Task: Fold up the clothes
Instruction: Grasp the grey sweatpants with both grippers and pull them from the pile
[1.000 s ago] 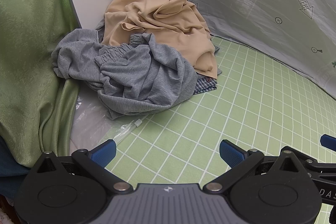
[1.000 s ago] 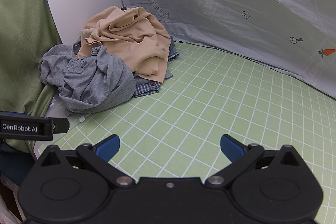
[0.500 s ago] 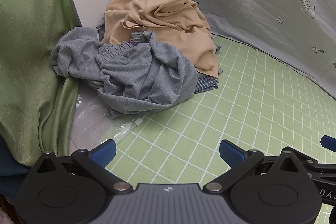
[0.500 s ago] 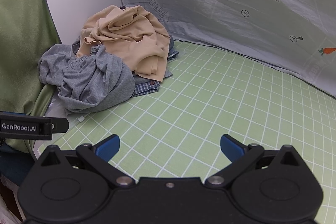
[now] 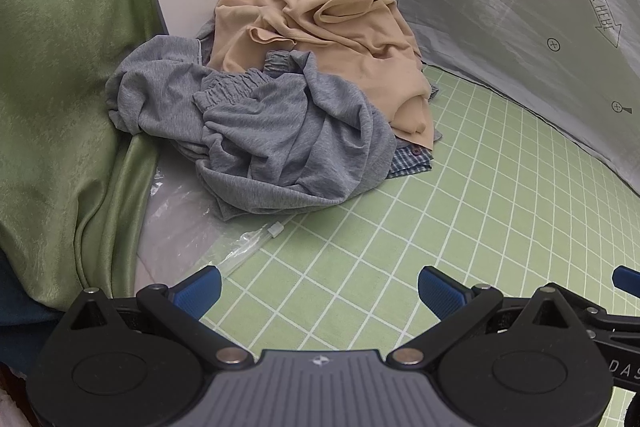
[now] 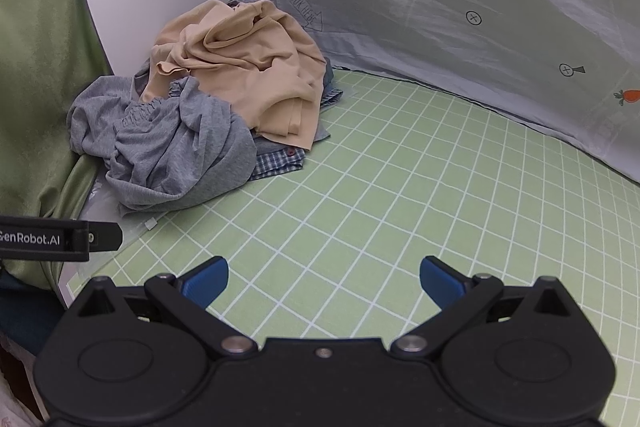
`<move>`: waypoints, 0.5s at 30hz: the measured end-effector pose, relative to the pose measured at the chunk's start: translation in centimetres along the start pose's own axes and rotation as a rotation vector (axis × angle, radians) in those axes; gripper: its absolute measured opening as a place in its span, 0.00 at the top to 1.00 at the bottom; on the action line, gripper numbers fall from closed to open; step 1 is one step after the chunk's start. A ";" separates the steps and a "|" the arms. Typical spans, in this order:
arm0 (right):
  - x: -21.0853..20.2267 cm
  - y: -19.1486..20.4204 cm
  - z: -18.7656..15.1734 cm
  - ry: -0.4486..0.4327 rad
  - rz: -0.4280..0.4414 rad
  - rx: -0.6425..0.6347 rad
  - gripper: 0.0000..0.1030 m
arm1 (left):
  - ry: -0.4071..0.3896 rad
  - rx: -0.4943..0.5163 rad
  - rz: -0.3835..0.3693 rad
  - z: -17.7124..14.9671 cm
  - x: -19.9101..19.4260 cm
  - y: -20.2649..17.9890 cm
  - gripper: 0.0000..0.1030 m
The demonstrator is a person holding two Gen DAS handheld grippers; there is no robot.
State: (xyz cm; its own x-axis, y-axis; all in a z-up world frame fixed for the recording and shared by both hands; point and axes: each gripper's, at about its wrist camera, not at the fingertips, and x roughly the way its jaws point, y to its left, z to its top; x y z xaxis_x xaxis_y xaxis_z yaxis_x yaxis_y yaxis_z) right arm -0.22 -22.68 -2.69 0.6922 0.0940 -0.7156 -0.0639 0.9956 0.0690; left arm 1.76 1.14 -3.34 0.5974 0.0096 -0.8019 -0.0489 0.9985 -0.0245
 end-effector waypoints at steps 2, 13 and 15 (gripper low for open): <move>0.5 0.3 0.5 0.001 -0.008 -0.005 0.00 | -0.001 -0.011 0.000 0.4 0.3 0.5 0.00; 4.9 3.3 4.5 0.015 0.010 -0.024 0.00 | 0.011 -0.033 0.047 4.5 4.4 4.4 0.00; 6.1 4.0 5.3 0.020 0.015 -0.019 0.00 | 0.019 -0.043 0.052 5.3 5.5 5.2 0.00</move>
State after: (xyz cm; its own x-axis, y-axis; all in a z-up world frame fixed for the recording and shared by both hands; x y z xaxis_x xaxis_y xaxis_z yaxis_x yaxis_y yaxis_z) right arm 7.56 -18.14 -3.09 0.6767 0.1088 -0.7282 -0.0879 0.9939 0.0668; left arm 9.04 6.63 -4.67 0.5781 0.0603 -0.8137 -0.1139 0.9935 -0.0073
